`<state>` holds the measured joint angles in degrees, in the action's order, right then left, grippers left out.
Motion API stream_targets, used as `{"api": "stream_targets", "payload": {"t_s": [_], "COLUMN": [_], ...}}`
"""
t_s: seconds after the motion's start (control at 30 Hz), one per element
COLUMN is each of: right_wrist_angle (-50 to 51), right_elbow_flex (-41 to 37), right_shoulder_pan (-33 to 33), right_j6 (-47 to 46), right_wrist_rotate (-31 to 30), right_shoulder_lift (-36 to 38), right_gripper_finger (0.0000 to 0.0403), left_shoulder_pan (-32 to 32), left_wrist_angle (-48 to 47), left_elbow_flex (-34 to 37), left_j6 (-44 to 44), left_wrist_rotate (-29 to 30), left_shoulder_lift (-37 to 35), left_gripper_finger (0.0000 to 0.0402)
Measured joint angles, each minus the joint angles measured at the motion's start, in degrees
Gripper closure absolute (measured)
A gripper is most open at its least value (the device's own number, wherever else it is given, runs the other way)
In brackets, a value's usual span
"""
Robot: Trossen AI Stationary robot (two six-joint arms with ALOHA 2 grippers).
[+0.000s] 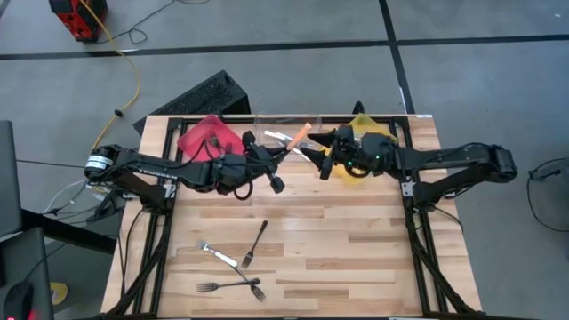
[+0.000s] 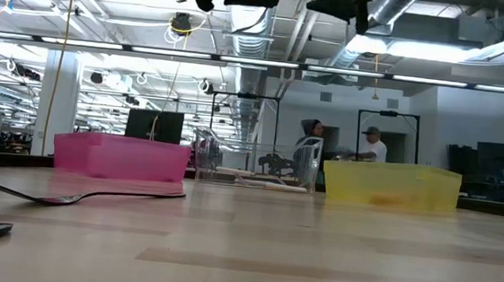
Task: Sort silverware by color (type)
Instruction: Put the orange fork into the yellow bin
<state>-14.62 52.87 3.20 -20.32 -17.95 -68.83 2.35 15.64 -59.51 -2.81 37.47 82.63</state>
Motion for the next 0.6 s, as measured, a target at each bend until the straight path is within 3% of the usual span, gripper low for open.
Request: {"api": "stream_targets", "payload": {"t_s": [0.6], "right_wrist_angle": [-2.21], "right_elbow_flex": [8.78], "right_shoulder_pan": [1.88], "right_j6": [5.23], "right_wrist_rotate": [3.21], "right_shoulder_lift": [-9.65], "right_gripper_finger": [0.0093], "left_shoulder_pan": [0.0], "left_wrist_angle": [-3.29], "left_elbow_flex": [0.0], "left_j6": [-1.35], "left_wrist_rotate": [1.27], "left_shoulder_lift": [0.0], "left_gripper_finger": [0.0396]}}
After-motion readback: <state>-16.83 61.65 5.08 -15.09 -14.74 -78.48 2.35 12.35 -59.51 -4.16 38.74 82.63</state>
